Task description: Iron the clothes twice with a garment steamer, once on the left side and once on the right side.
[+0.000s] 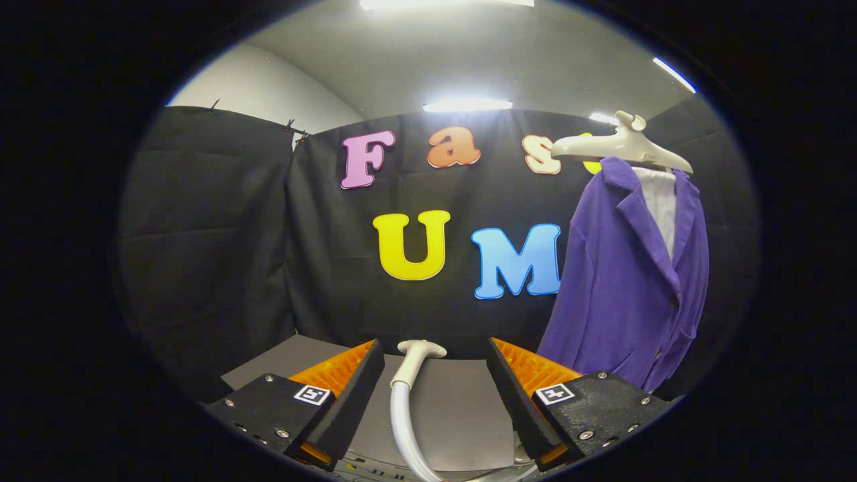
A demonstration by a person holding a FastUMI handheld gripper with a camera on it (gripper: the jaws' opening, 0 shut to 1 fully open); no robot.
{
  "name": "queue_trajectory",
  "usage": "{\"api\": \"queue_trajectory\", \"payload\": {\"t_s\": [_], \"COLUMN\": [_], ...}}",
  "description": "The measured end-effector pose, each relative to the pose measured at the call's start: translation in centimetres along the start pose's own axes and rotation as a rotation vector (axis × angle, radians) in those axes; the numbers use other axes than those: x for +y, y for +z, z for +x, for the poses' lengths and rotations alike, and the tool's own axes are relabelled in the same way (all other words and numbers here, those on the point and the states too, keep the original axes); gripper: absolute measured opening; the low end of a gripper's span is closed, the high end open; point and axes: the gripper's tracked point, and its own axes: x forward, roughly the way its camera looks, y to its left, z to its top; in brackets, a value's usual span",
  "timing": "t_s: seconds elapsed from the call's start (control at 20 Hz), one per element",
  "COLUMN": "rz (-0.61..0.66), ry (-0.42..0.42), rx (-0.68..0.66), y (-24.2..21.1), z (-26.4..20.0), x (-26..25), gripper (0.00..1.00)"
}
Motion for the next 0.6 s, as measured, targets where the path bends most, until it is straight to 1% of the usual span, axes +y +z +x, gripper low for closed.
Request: {"api": "queue_trajectory", "payload": {"t_s": [0.15, 0.25, 0.4, 0.5, 0.6], "rz": [0.091, 0.157, 0.186, 0.253, 0.313], "ry": [-0.014, -0.053, -0.087, -0.076, -0.102], "rx": [0.119, 0.192, 0.343, 0.393, 0.458], "y": [-1.7, -3.4, -6.5, -6.8, -7.9], "z": [4.3, 6.6, 10.0, 12.7, 14.6], "x": [0.5, 0.1, 1.0, 2.1, 2.0], "gripper": [0.95, 0.95, 0.96, 0.96, 0.96]}}
